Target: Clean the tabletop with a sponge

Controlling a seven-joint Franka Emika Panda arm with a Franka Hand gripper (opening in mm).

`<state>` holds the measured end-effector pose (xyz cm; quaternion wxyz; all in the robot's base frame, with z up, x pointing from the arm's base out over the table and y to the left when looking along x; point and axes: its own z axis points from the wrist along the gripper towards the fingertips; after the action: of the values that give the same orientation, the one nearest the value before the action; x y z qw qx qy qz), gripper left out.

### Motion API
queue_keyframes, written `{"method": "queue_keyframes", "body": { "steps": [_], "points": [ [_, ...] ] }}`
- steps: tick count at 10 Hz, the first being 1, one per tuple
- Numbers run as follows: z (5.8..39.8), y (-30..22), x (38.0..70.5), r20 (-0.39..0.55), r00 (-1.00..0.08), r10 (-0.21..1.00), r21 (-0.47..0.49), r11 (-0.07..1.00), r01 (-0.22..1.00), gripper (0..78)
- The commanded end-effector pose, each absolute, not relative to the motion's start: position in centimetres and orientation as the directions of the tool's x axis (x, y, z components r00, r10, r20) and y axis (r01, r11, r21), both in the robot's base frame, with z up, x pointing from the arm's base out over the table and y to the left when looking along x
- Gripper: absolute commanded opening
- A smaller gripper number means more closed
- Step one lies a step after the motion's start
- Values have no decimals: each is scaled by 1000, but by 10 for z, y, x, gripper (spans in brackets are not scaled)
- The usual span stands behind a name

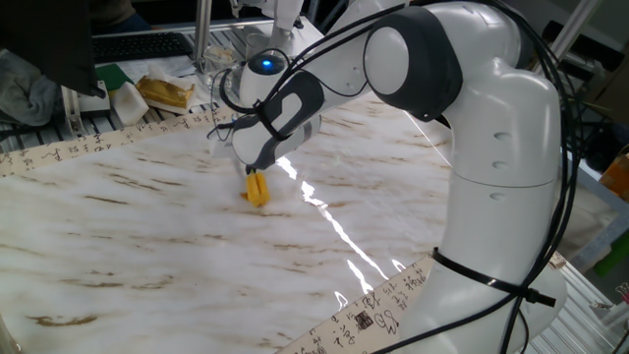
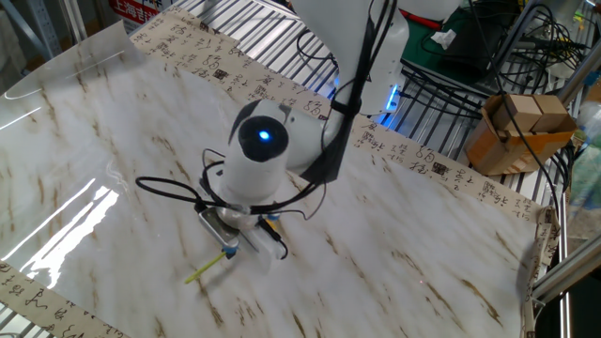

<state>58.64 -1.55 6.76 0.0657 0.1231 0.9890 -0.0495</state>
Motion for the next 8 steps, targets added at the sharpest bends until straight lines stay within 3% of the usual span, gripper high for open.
{"method": "queue_keyframes", "body": {
  "steps": [1, 8],
  "points": [
    [65, 4, 587, -146, -945, 294, -55, 951, 305, 20],
    [62, 14, 589, -119, -924, 363, 47, 932, 360, 20]
  ]
}}
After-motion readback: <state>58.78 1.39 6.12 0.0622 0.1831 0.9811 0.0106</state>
